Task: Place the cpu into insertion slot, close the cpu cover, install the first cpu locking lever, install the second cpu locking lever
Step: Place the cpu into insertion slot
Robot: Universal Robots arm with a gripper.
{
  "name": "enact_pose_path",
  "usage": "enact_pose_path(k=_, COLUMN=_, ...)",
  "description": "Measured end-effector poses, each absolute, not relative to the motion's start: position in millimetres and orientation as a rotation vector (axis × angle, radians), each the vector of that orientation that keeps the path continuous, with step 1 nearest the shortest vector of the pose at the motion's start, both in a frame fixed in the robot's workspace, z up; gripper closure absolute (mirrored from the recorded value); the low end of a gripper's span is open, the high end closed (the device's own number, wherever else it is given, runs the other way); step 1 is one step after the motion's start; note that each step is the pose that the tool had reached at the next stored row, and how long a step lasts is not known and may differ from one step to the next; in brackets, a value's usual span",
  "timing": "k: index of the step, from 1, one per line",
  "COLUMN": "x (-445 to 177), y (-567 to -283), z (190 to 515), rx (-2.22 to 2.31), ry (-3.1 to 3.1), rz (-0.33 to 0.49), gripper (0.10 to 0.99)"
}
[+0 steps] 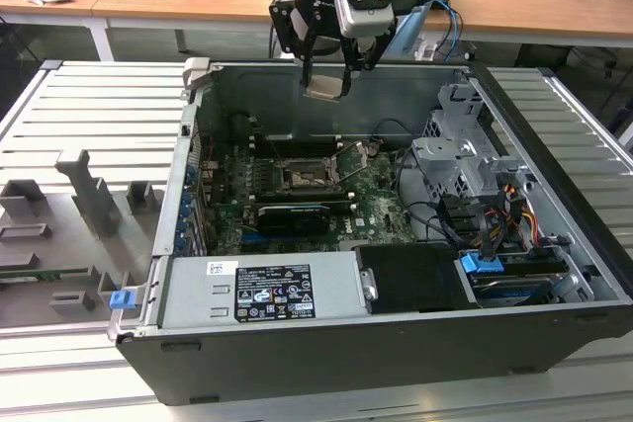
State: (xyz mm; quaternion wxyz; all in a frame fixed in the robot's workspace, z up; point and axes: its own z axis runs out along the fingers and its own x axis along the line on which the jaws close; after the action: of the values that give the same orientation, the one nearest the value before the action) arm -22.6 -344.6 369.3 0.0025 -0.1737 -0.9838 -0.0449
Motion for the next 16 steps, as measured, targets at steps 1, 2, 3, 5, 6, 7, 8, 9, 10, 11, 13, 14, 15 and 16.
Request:
enact_pose_path(k=1, x=-22.6, y=-344.6, z=369.1, rx=-0.547, ry=-3.085, rz=-0.141, gripper=0.561)
enact_pose_path(k=2, x=-22.6, y=-344.6, z=368.8, rx=-0.550, ry=-3.085, rz=-0.141, gripper=0.561)
enact_pose_path(k=3, x=-22.6, y=-344.6, z=368.5, rx=-0.554, ry=-3.084, rz=-0.141, gripper=0.561)
enact_pose_path(k=5, x=-22.6, y=-344.6, z=368.3, rx=-0.560, ry=-3.083, rz=-0.141, gripper=0.561)
enact_pose_path(k=6, x=-22.6, y=-344.6, z=368.2, rx=-0.563, ry=-3.083, rz=-0.141, gripper=0.561)
enact_pose_path(k=7, x=-22.6, y=-344.6, z=368.1, rx=-0.567, ry=-3.082, rz=-0.141, gripper=0.561)
enact_pose_path(k=8, x=-22.6, y=-344.7, z=368.0, rx=-0.569, ry=-3.082, rz=-0.141, gripper=0.561)
enact_pose_path(k=9, x=-22.6, y=-344.6, z=368.0, rx=-0.572, ry=-3.081, rz=-0.141, gripper=0.561)
enact_pose_path(k=10, x=-22.6, y=-344.6, z=367.9, rx=-0.575, ry=-3.081, rz=-0.141, gripper=0.561)
enact_pose_path(k=11, x=-22.6, y=-344.6, z=367.8, rx=-0.577, ry=-3.081, rz=-0.141, gripper=0.561)
enact_pose_path(k=13, x=-22.6, y=-344.6, z=367.7, rx=-0.581, ry=-3.080, rz=-0.141, gripper=0.561)
enact_pose_path(k=14, x=-22.6, y=-344.6, z=367.6, rx=-0.584, ry=-3.080, rz=-0.141, gripper=0.561)
enact_pose_path(k=15, x=-22.6, y=-344.6, z=367.5, rx=-0.587, ry=-3.079, rz=-0.141, gripper=0.561)
enact_pose_path(k=16, x=-22.6, y=-344.6, z=367.4, rx=-0.590, ry=-3.079, rz=-0.141, gripper=0.561)
